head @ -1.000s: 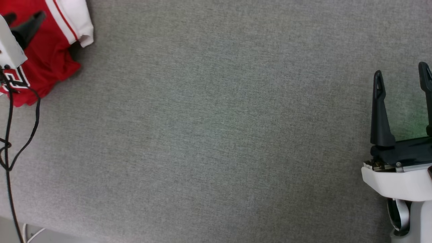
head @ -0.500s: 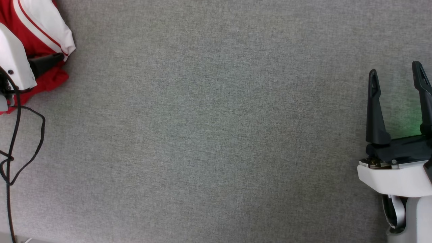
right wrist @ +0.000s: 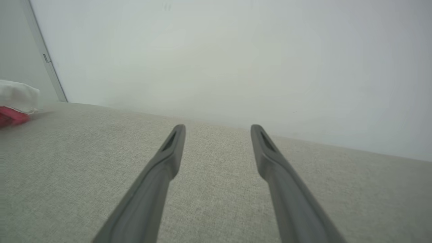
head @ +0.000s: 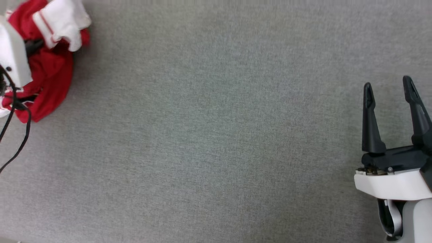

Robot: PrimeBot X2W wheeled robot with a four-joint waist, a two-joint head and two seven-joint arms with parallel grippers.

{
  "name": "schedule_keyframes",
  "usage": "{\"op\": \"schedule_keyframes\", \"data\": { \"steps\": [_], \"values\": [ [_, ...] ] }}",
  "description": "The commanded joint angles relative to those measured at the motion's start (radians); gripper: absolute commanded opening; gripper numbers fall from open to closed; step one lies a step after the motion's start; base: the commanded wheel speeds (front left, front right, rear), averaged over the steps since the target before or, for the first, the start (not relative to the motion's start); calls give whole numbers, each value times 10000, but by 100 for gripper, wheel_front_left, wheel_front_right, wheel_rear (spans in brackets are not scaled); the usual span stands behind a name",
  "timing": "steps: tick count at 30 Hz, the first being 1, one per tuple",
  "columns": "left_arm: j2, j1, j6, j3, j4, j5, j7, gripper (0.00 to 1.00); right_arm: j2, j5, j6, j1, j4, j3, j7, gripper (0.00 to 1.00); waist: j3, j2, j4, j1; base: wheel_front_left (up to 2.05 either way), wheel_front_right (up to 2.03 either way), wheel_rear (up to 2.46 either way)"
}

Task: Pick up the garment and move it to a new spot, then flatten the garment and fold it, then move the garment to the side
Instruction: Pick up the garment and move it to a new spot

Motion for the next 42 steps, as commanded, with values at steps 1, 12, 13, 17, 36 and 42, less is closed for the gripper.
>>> {"op": "schedule_keyframes", "data": {
  "steps": [1, 12, 13, 17, 36, 42],
  "values": [
    [76, -256, 6, -183, -312, 107, -111, 0, 4, 95, -3, 165, 57, 1, -21, 100, -577, 0, -4, 1, 0, 0, 0],
    [-305, -848, 4, -1788, -3128, 456, -793, 0, 7, 696, -3, 537, 282, -13, -22, 100, -1691, 0, -611, 1, 0, 0, 0],
    [-444, -885, 4, -1915, -3320, 479, -821, 0, 6, 739, -3, 550, 288, -25, -22, 100, -1745, 0, -721, 1, 0, 0, 0],
    [-1213, -1004, 4, -2512, -3876, 605, -1013, 0, 9, 922, -3, 543, 315, -92, -22, 100, -1879, 0, -1245, 1, 0, 0, 0],
    [-5077, 606, 4, -6261, -3079, 598, -2587, 0, 11, 1392, -3, 347, 355, -504, -21, 100, -1143, 0, -3162, 1, 0, 0, 0],
    [-5532, 2091, 2, -6299, -3256, 1306, -1675, 0, 9, 1296, -3, 365, 494, -506, -21, 100, -1267, 0, -3014, 1, 0, 0, 0]
  ]
}}
